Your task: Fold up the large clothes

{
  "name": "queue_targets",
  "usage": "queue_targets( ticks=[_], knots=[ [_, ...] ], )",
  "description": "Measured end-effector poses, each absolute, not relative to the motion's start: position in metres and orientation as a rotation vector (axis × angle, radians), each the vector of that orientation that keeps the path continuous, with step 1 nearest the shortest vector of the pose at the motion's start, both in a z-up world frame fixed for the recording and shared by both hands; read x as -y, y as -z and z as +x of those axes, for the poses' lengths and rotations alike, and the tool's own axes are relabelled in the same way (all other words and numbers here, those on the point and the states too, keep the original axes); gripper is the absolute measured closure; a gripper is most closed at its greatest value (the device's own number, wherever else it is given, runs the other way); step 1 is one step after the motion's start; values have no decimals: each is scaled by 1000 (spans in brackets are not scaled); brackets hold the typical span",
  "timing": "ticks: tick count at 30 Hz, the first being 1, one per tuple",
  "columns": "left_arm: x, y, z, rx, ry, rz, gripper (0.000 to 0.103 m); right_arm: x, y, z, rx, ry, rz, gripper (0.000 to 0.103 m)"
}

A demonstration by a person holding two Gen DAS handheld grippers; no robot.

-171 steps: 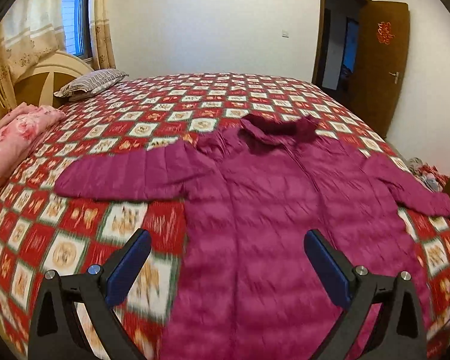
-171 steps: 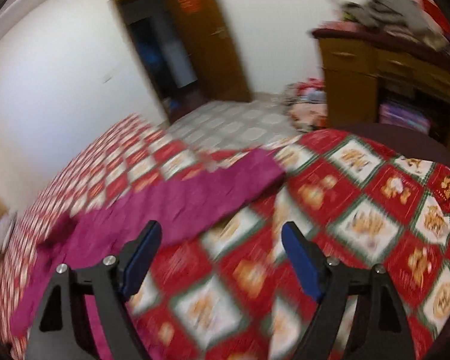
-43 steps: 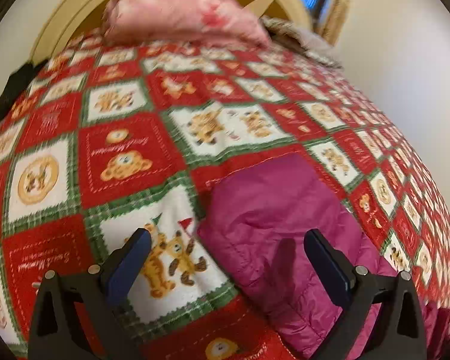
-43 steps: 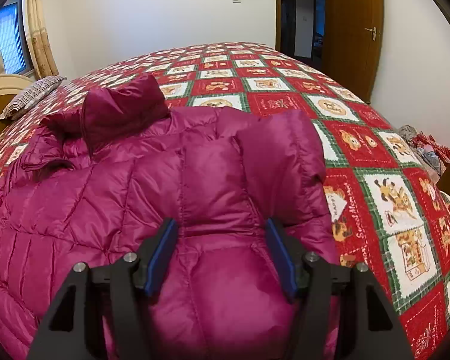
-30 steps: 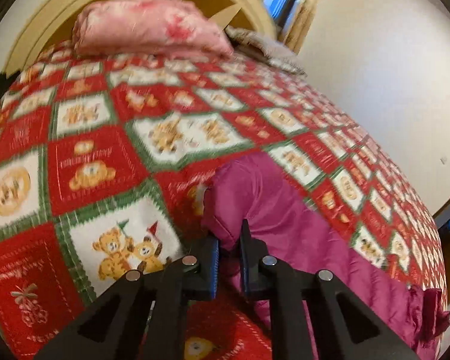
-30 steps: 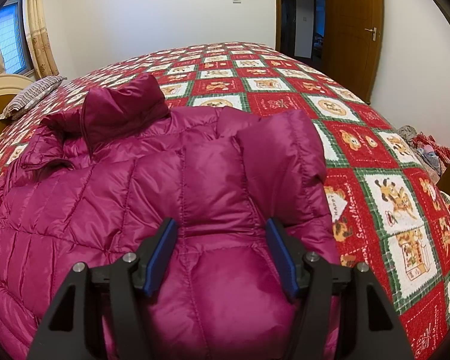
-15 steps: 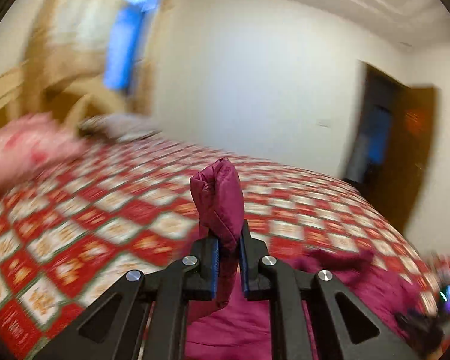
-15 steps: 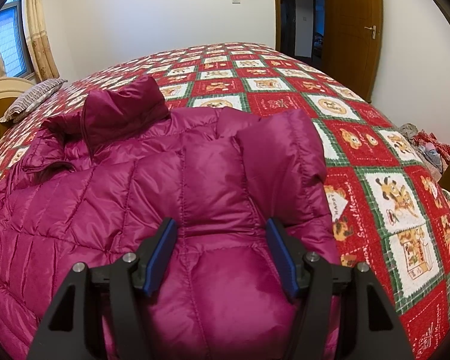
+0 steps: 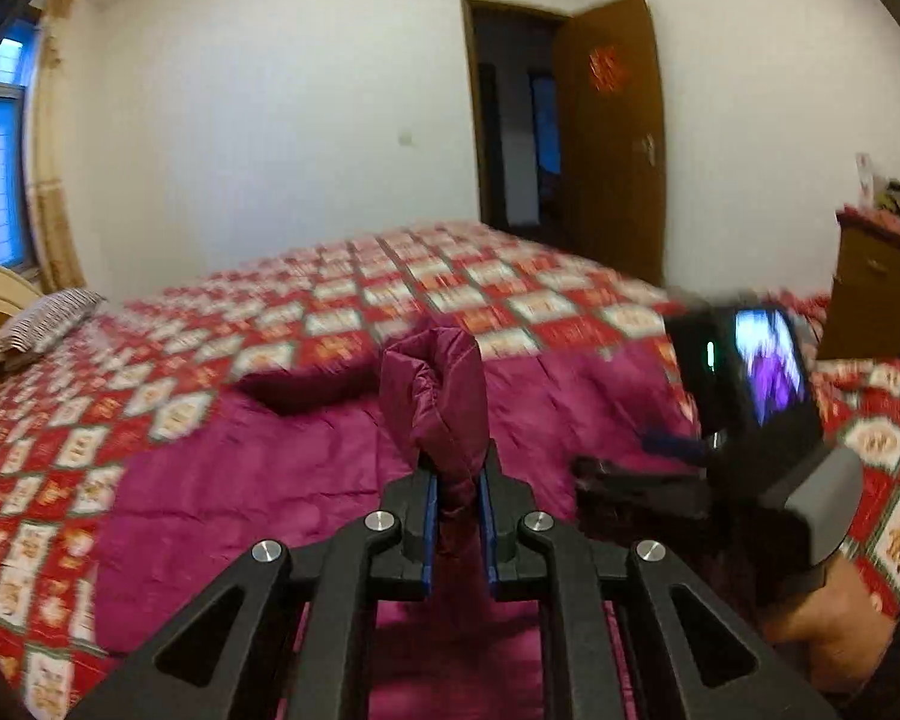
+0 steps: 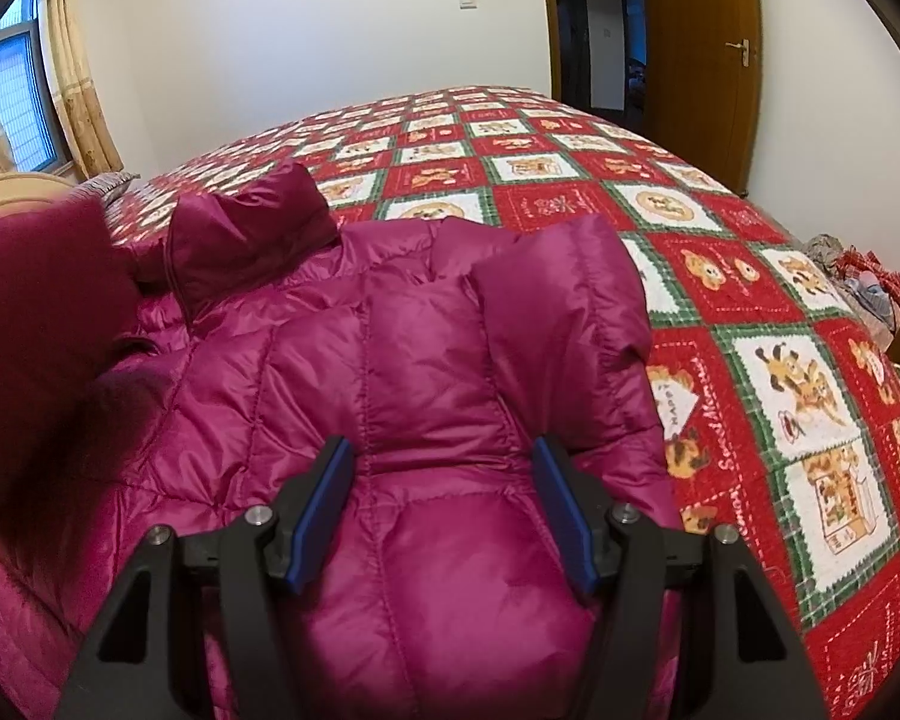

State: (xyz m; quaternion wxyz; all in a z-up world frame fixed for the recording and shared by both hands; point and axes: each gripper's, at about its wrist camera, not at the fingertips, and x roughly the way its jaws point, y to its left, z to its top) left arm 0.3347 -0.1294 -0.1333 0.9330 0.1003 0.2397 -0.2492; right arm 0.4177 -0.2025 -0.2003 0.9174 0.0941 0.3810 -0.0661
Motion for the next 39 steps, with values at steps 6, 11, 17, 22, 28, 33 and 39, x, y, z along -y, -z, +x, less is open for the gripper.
queue_targets(
  ticks=[6,11,17,22,28,33,39],
  knots=[
    [140,171,336,-724,606,216,70,203,200,418,-781,133,204,38],
    [121,164,301,-705,608,225,33,203,200,417,-780,131,210,38],
    [67,129,300,-663,561,212,32,207,187,409,-789,136,231,45],
    [16,101,360,-604,337,164,30,187,123,375,-610,65,250,49],
    [-7,126,431,-664,57,159,30,109,119,401,-695,-140,96,51],
    [-14,173,440,-756,21,152,30,107,175,424,-855,-101,98,57],
    [-12,204,439,-799,24,143,30,129,198,423,-876,-132,167,45]
  ],
)
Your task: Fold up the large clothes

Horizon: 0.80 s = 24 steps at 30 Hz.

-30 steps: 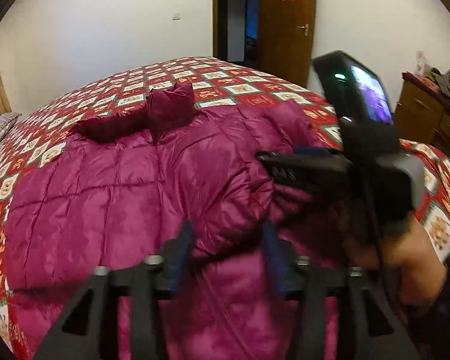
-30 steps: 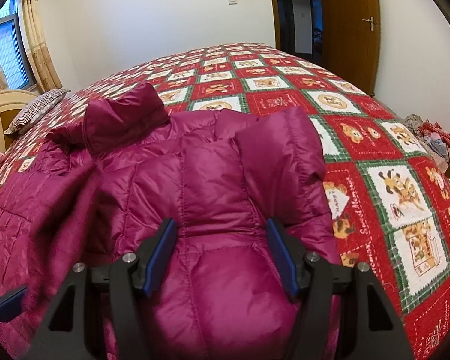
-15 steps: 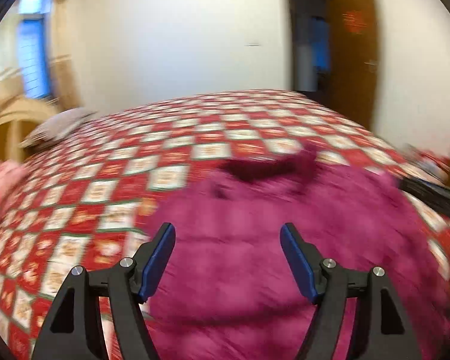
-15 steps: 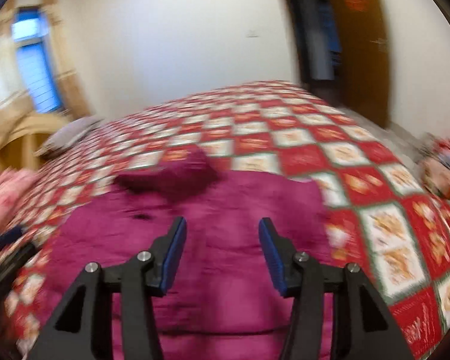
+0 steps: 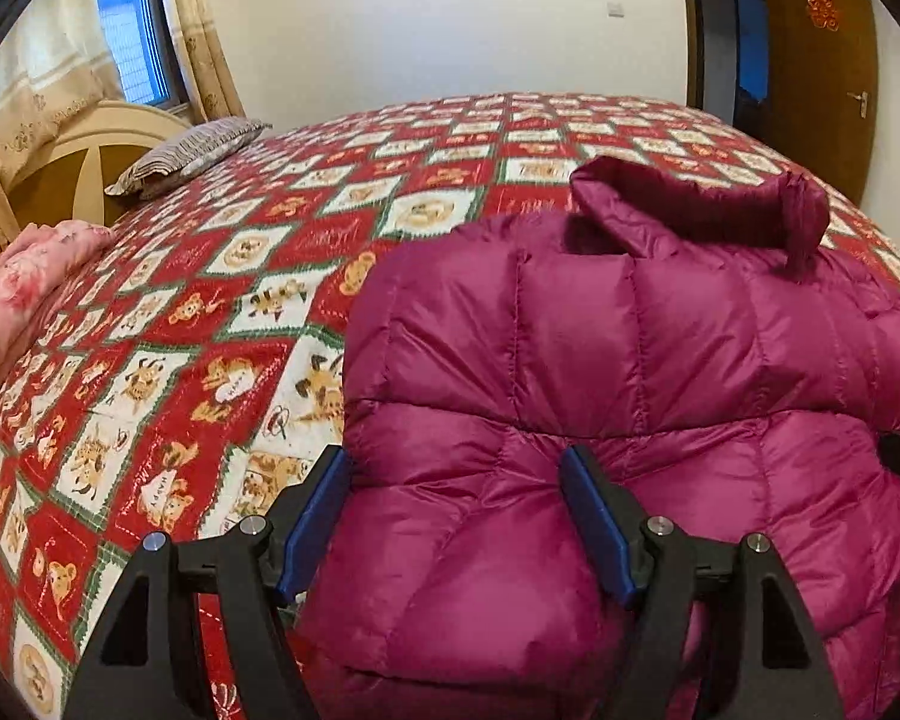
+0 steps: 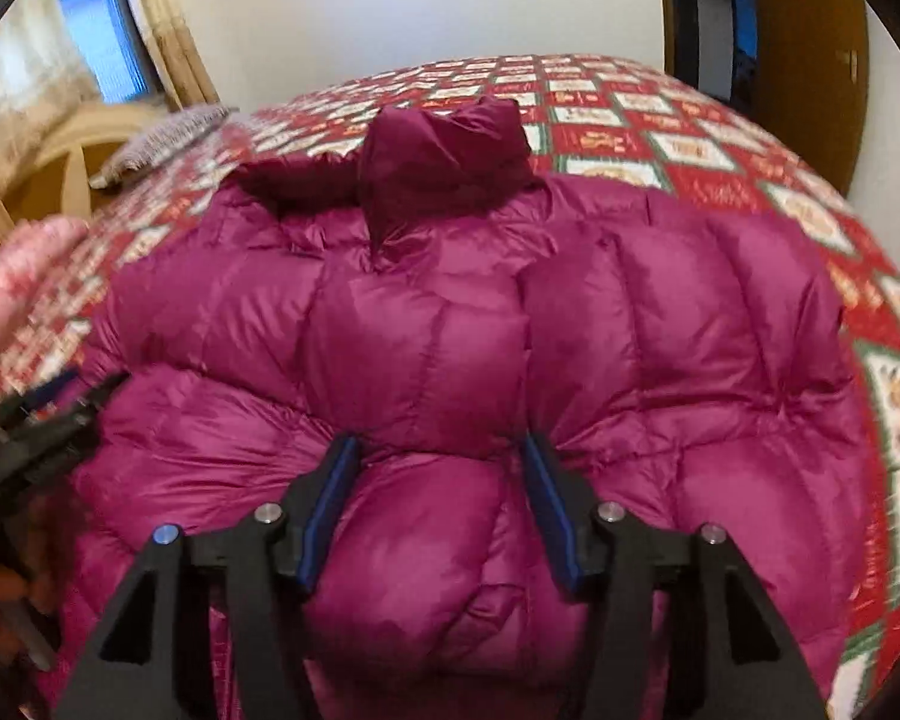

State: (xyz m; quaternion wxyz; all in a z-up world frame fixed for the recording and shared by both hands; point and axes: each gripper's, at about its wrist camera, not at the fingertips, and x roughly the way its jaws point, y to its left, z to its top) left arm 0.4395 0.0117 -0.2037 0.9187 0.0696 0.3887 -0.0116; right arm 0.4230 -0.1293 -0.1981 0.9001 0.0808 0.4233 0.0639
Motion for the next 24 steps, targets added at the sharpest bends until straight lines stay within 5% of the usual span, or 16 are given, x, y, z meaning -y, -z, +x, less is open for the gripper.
queue_targets(
  ticks=[10,15,24],
  knots=[
    [-33,168,430,-802,192,13,22,133,171,415,-893,-140,132,43],
    [-31,111,459,-703,251,-44,16,165,118,439,-778,-99,295,19],
    [40,150,566,-1004,324,-156,15,153,127,571,-991,-31,431,19]
  ],
)
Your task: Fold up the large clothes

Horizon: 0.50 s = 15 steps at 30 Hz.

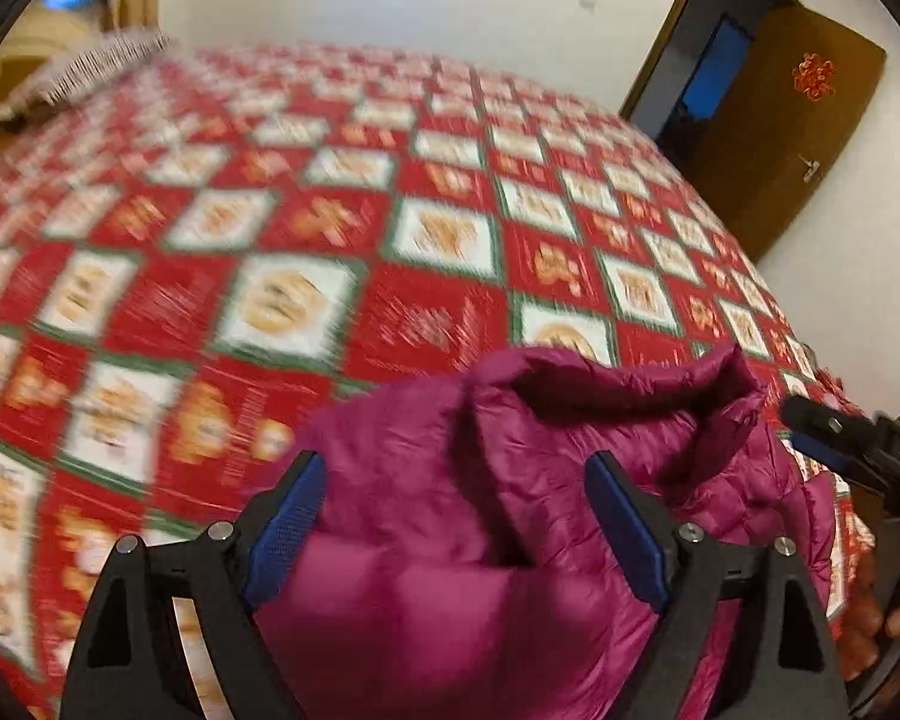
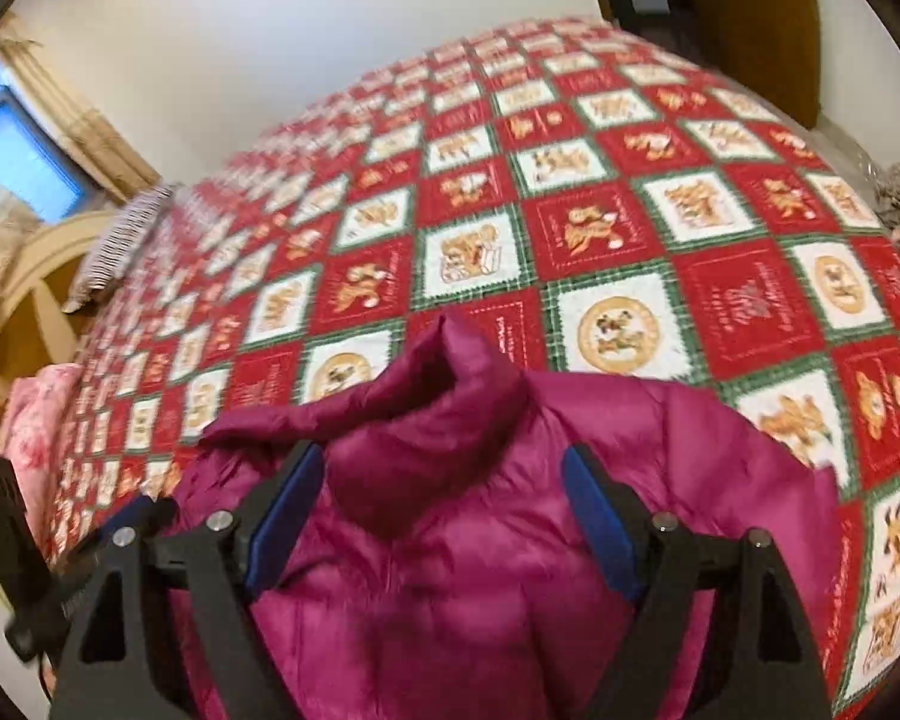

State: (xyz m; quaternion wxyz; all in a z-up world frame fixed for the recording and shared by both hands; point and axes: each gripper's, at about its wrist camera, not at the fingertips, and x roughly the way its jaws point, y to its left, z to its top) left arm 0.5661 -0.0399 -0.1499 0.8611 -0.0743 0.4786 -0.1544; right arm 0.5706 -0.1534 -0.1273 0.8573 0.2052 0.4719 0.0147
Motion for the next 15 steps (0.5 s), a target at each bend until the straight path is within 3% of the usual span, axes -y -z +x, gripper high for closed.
queue_targets(
  ticks=[4,5,6,7,8,9,10,11,15],
  knots=[
    [61,167,569,-1059,359,-217,15,144,146,585,-1084,-37,376,20],
    [63,168,569,-1065,369,-228,15,143,150,583,-1104,-51,346,28],
    [69,168,568,-1054,387,-240,15,143,152,580,-1110,-55,326,44],
    [72,166,567,-1037,397,-239,23,146,155,574,-1118,-46,289,54],
    [79,162,565,-1007,412,-215,46,149,158,570,-1131,-32,265,72],
    [86,159,565,-1003,419,-184,58,155,161,566,-1144,-17,248,82],
    [87,158,568,-1003,424,-175,78,163,164,561,-1146,2,236,84],
    [88,153,567,-994,436,-188,88,169,166,556,-1141,27,223,85],
    [77,135,560,-921,444,-229,90,193,182,540,-1122,72,241,91]
  ],
)
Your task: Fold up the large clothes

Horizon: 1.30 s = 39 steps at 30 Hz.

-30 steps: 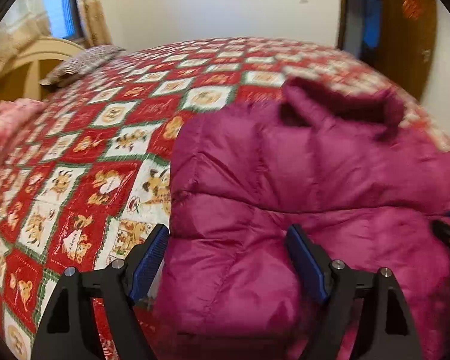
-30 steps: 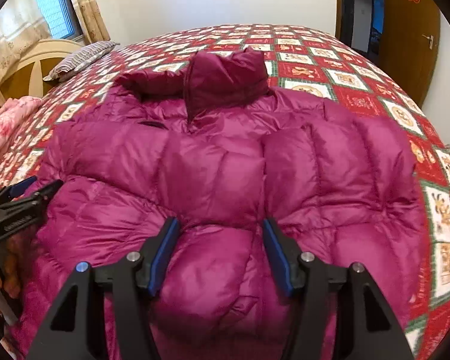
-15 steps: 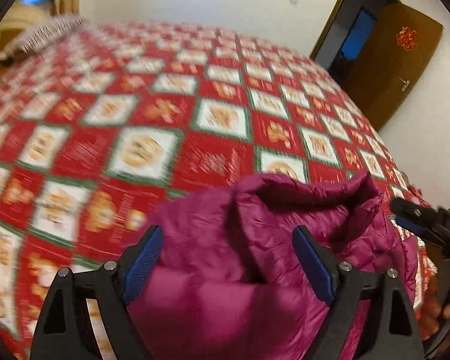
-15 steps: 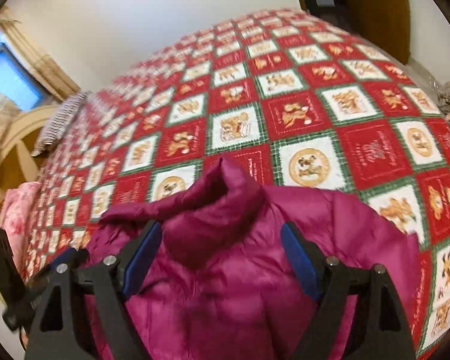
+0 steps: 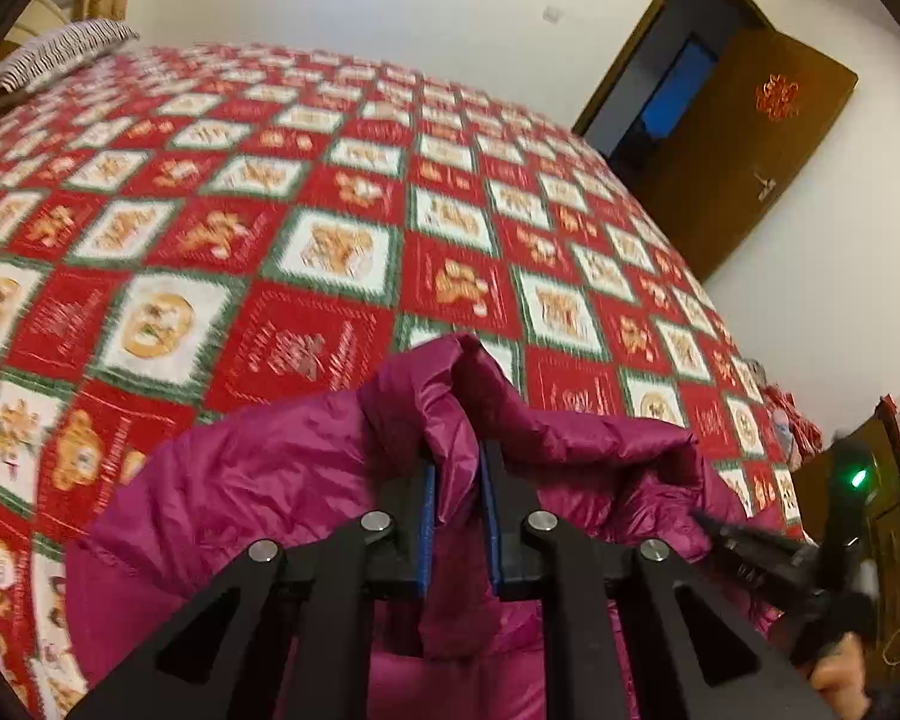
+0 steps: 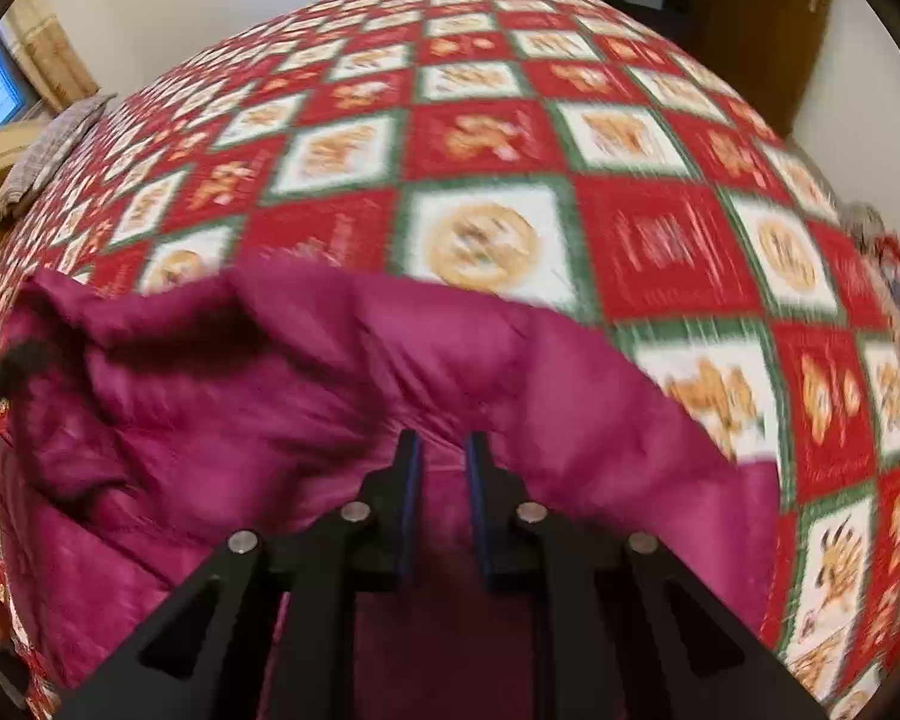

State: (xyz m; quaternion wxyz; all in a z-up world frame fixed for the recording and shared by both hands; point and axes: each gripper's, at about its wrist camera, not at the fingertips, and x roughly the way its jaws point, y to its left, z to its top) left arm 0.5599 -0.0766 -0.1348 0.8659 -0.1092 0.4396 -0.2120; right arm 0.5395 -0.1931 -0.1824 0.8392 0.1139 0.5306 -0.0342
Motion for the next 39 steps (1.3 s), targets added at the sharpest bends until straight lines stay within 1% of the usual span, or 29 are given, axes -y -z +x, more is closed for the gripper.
queue_targets(
  ticks=[2,5,6,8,11,13,17,20,22,25,28,29,31,33,35,37,39],
  knots=[
    [72,133,557,-904,422,-206,90,198,185,530,-1071,51,263,92],
    [64,152,558,-944,333,-149,90,195,180,526,-1063,72,263,92],
    [63,160,560,-960,311,-138,90,198,174,523,-1043,84,293,88],
    [58,178,564,-991,281,-150,90,199,153,512,-934,70,367,81],
    [55,192,567,-998,261,-189,90,183,125,515,-839,20,351,81],
    [57,191,571,-1005,249,-212,90,164,120,524,-852,-48,324,81],
    [59,171,591,-1020,298,-295,90,131,141,531,-933,-73,175,81],
    [64,148,594,-999,337,-289,90,139,185,532,-1046,12,145,82],
    [66,143,592,-991,341,-246,90,160,196,522,-979,-35,273,82],
    [65,153,587,-1008,301,-143,90,171,195,516,-974,-57,321,81],
    [52,179,579,-1038,261,-121,88,171,181,508,-956,-22,312,72],
    [46,188,576,-1031,262,-147,87,172,169,502,-896,-2,331,70],
    [46,194,571,-996,260,-158,87,167,143,500,-800,15,339,70],
    [55,194,565,-957,236,-105,86,161,128,509,-765,34,317,54],
    [62,190,563,-947,223,-57,84,152,119,526,-737,65,313,53],
    [60,182,561,-946,230,-53,81,146,124,542,-743,71,330,53],
    [46,173,557,-949,241,-98,74,136,147,560,-848,63,296,53]
  ],
)
